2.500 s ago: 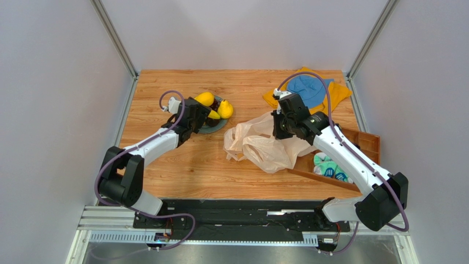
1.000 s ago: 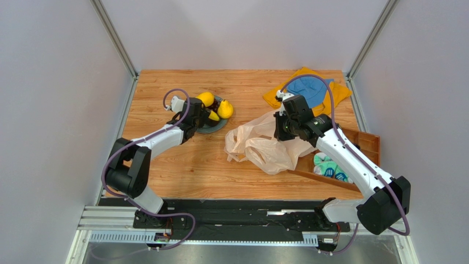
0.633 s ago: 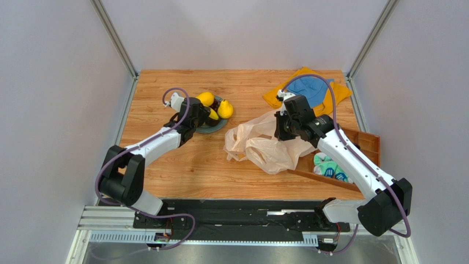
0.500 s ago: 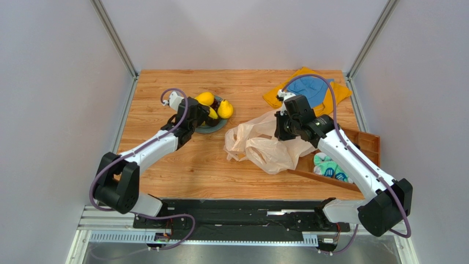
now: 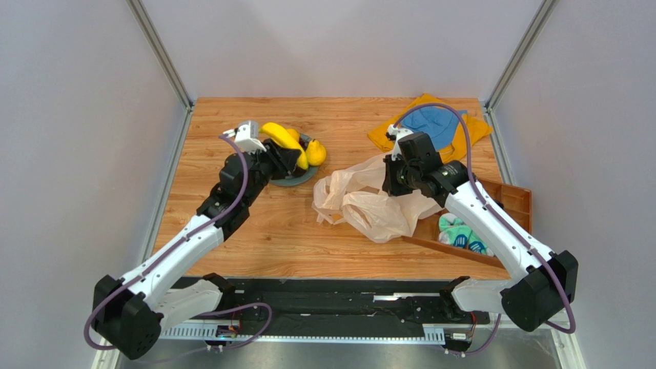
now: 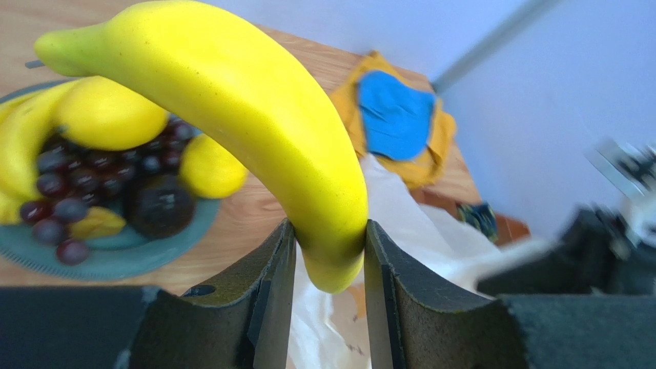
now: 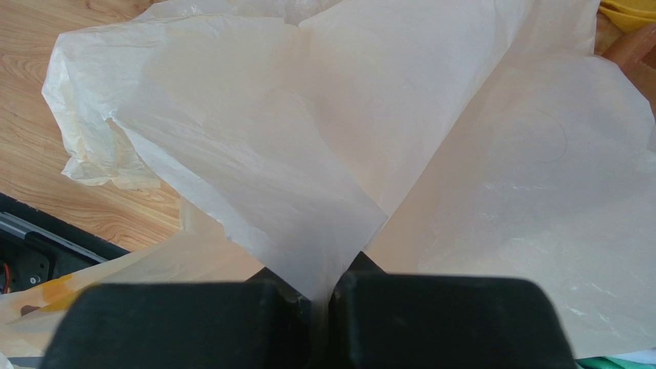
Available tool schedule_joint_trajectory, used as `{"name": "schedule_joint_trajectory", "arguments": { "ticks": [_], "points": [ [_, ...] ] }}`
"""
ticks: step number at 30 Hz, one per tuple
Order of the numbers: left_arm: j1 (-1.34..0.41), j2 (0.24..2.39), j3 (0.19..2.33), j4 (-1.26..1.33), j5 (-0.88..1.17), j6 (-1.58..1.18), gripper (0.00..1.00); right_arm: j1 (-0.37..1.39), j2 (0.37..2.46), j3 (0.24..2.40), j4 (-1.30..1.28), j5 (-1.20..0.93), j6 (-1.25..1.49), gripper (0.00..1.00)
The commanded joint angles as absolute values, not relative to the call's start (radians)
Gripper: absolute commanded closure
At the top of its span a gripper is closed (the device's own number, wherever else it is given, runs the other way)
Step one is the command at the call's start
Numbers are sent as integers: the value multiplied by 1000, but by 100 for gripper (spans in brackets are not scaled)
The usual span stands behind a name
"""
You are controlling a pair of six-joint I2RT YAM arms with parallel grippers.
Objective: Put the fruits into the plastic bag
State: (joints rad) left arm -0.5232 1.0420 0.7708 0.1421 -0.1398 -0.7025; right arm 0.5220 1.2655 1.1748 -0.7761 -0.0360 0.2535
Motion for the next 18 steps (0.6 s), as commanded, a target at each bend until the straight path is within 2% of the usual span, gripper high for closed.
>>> {"name": "schedule_joint_trajectory", "arguments": {
  "ticks": [1, 6, 10, 15, 18],
  "points": [
    [-618, 950, 802, 173, 103, -361, 81, 518, 1247, 1219, -730, -43, 222, 100],
    [-695, 916, 798, 186, 418, -277, 80, 517, 1252, 1247, -739, -49, 218, 100],
    [-693, 919, 807, 147, 668, -310, 85, 518, 1243, 1249, -745, -46, 216, 100],
    [-693, 968, 854, -56, 836, -261, 88, 517, 1229, 1250, -752, -57, 203, 100],
    [-698, 1011, 876, -95, 939, -273, 90, 517, 1226, 1255, -761, -52, 193, 100]
  ]
}}
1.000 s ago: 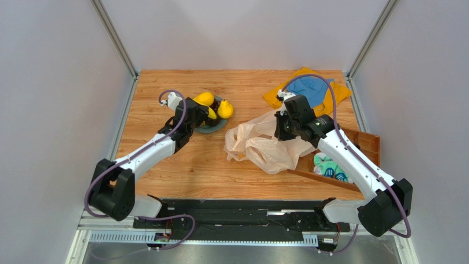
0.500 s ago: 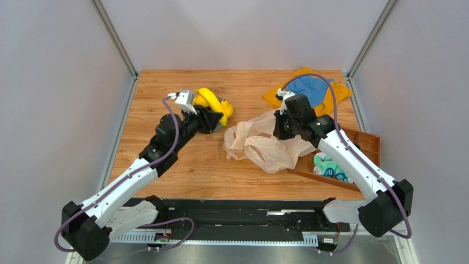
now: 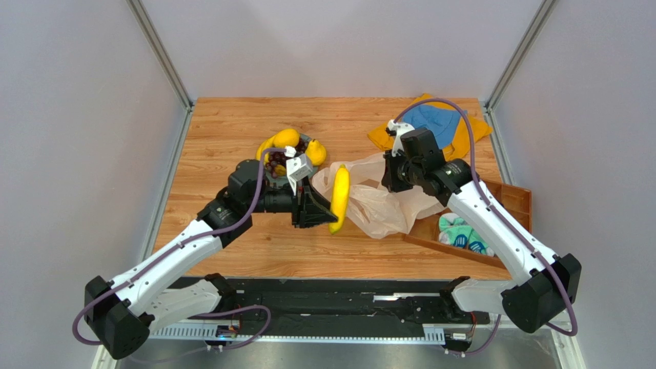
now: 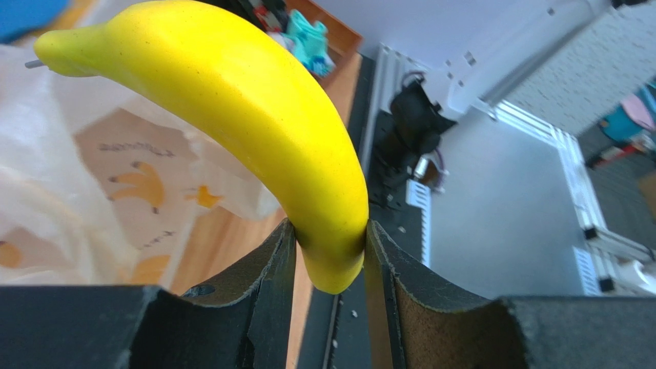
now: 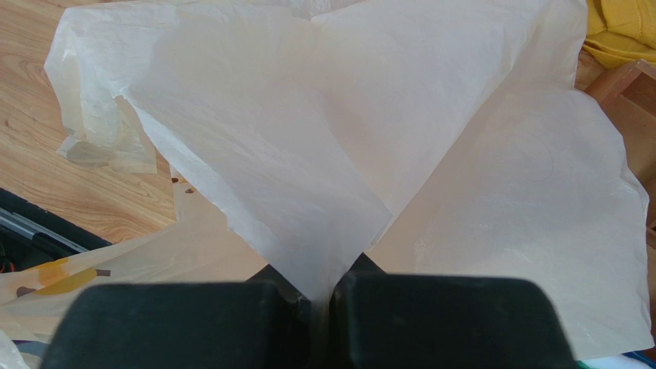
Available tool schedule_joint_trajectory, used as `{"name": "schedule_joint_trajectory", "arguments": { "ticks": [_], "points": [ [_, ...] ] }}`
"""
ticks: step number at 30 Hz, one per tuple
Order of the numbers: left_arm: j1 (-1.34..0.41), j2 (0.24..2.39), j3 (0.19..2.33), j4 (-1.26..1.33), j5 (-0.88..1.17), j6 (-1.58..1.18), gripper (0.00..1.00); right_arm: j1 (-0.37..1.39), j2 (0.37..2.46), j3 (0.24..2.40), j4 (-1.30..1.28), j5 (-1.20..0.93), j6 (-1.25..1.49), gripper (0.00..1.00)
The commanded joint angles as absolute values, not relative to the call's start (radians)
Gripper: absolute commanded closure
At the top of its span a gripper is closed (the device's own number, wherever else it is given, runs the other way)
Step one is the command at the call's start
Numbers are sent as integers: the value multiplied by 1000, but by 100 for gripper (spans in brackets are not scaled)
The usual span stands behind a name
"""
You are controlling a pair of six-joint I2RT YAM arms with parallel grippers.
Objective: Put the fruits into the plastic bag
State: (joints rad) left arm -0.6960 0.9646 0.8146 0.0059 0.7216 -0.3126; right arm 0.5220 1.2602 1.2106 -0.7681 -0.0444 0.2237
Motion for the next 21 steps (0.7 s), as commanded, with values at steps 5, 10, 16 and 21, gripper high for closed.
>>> {"name": "schedule_joint_trajectory", "arguments": {
  "ticks": [5, 10, 16, 21],
  "points": [
    [-704, 1075, 899, -124, 1017, -272, 93, 517, 1212, 1250, -767, -44, 189, 100],
    [-703, 1117, 905, -97, 1025, -290, 94, 518, 1206, 1244, -769, -51, 187, 100],
    [-648, 1158, 868, 66, 1097, -385, 95, 517, 1189, 1233, -772, -55, 187, 100],
    [-609, 1227, 900, 60, 1143, -411, 97, 517, 1175, 1220, -773, -58, 187, 100]
  ]
}}
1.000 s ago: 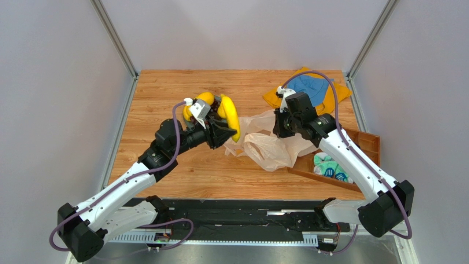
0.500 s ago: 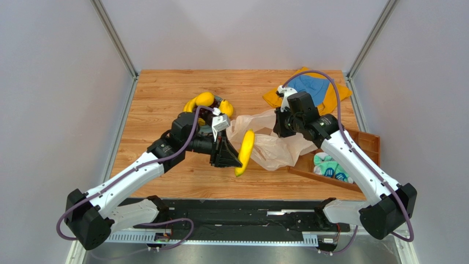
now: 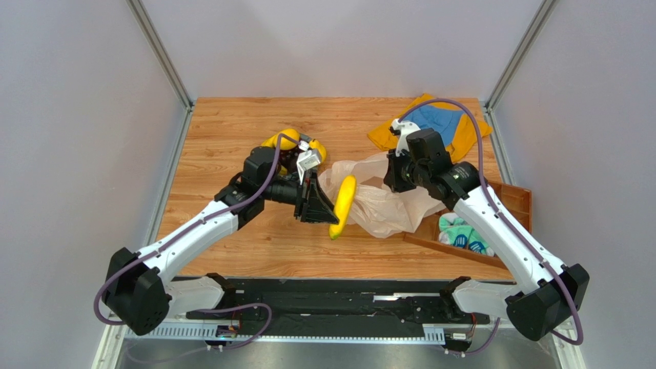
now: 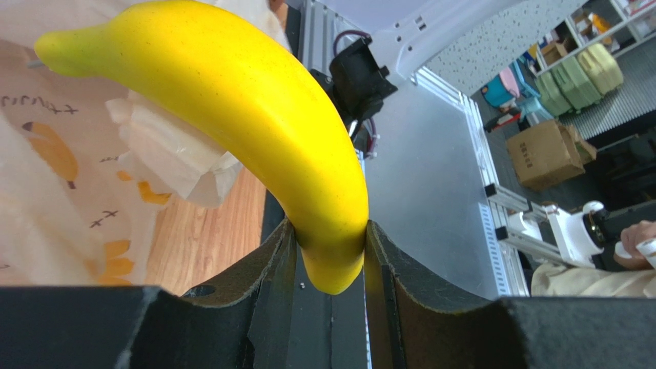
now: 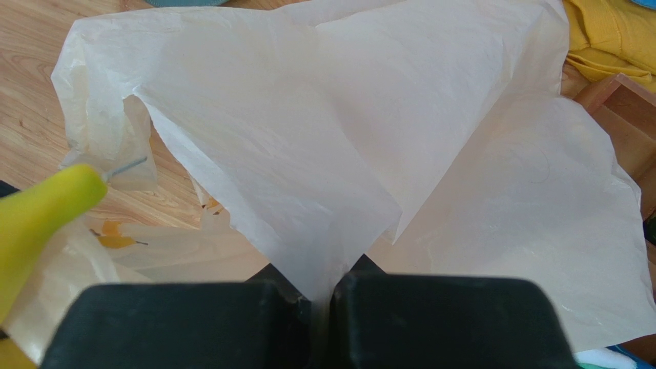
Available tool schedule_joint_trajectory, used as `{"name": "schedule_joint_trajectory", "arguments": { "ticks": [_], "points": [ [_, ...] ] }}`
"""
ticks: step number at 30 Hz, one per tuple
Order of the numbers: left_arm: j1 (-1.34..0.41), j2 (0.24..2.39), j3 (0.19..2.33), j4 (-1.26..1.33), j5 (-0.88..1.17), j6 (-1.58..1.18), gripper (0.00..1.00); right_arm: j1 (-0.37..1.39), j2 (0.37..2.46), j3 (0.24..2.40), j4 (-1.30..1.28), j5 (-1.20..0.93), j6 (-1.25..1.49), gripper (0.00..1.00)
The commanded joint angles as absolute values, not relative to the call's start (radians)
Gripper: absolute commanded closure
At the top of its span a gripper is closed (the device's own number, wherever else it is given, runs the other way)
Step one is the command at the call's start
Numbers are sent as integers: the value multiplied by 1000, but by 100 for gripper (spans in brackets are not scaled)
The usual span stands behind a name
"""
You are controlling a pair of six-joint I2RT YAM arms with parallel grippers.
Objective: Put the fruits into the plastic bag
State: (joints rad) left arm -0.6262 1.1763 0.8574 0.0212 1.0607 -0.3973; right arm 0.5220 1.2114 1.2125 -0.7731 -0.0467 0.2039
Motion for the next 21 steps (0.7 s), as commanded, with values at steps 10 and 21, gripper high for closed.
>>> {"name": "schedule_joint_trajectory", "arguments": {
  "ticks": [10, 21],
  "points": [
    [-640, 1319, 928, 74, 1137, -439, 100, 517, 1190, 1210, -759, -84, 190, 100],
    [-652, 1581, 1158, 89, 1011, -584, 95, 518, 1209, 1187, -744, -144, 213, 100]
  ]
}}
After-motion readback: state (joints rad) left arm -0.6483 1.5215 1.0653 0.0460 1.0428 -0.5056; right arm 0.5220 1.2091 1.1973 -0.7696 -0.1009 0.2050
